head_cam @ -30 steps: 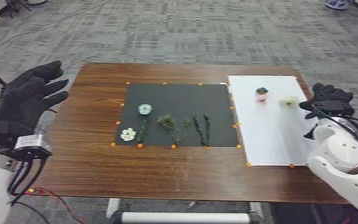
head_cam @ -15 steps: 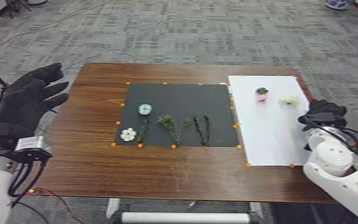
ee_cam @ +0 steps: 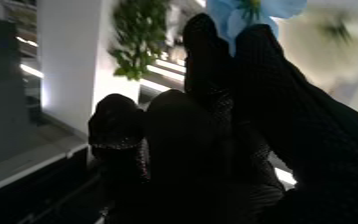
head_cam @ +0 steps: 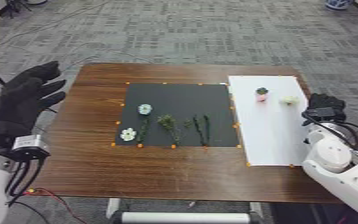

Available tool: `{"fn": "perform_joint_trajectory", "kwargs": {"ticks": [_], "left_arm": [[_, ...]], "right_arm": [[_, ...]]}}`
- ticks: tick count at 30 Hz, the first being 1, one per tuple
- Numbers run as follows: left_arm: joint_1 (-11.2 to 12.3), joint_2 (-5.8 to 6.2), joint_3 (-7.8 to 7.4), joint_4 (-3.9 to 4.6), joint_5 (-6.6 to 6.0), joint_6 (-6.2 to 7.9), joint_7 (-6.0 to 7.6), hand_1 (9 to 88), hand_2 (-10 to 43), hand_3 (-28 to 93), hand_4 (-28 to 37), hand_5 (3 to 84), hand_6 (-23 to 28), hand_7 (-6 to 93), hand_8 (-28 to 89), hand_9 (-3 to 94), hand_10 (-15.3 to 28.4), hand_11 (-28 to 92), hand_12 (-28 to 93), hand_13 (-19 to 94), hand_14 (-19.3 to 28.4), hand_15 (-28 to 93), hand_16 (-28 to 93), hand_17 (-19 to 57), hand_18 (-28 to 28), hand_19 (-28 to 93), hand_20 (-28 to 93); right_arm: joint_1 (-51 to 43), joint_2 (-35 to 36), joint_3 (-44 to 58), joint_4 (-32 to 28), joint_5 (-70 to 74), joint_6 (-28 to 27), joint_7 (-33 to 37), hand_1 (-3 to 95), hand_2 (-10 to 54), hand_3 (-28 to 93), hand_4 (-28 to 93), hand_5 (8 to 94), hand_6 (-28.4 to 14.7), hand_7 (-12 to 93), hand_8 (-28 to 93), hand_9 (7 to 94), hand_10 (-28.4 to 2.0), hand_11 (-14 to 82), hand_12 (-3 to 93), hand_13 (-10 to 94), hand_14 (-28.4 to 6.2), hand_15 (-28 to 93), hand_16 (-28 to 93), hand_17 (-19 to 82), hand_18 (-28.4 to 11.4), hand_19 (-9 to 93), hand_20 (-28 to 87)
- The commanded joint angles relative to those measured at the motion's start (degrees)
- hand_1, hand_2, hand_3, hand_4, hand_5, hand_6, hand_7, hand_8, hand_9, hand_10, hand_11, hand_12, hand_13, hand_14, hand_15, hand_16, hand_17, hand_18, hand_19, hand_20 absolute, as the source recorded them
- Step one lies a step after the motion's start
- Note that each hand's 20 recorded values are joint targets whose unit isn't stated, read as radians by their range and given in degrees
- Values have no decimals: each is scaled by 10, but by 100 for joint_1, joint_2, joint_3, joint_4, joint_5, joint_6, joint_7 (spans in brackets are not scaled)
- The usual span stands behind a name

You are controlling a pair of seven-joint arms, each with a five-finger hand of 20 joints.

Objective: Arrange flowers

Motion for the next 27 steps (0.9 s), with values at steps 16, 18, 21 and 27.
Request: {"fn": "perform_joint_trajectory", "kwargs": {"ticks": [16,18,21,27], "left_arm": [[-1133,598,466,301,-19,-183,-271,257,-56,709,-256,244,22,247,-117,184,97,215,190,104,129,406,-33,-104,204,411,86],[-1253,596,579,320,-79,-157,-245,257,-55,708,-256,244,22,247,-117,184,97,214,190,105,129,406,-32,-104,204,411,86],[-1424,639,712,354,-29,-185,-211,257,-56,708,-256,246,22,248,-118,184,97,212,189,104,128,402,-32,-103,204,410,87],[-1653,680,899,464,-15,-196,-216,258,-58,711,-259,250,25,250,-121,187,99,211,188,106,128,402,-30,-101,204,408,89]], "right_arm": [[3475,-1913,-3186,-808,335,1262,-1457,495,-95,864,-283,766,23,400,13,857,-38,207,527,750,-38,776,327,425,-203,932,561],[3755,-2064,-3598,-674,522,1111,-1611,491,-95,869,-283,767,25,401,10,858,-38,205,526,750,-38,776,328,425,-202,932,562],[4070,-2272,-4144,-473,584,1046,-1553,488,-95,870,-283,767,27,401,5,860,-37,202,523,749,-39,777,330,424,-201,932,565],[4221,-2805,-4498,68,971,597,-1838,487,-95,866,-283,774,29,396,-16,864,-38,196,517,744,-42,780,333,417,-200,932,569]]}}
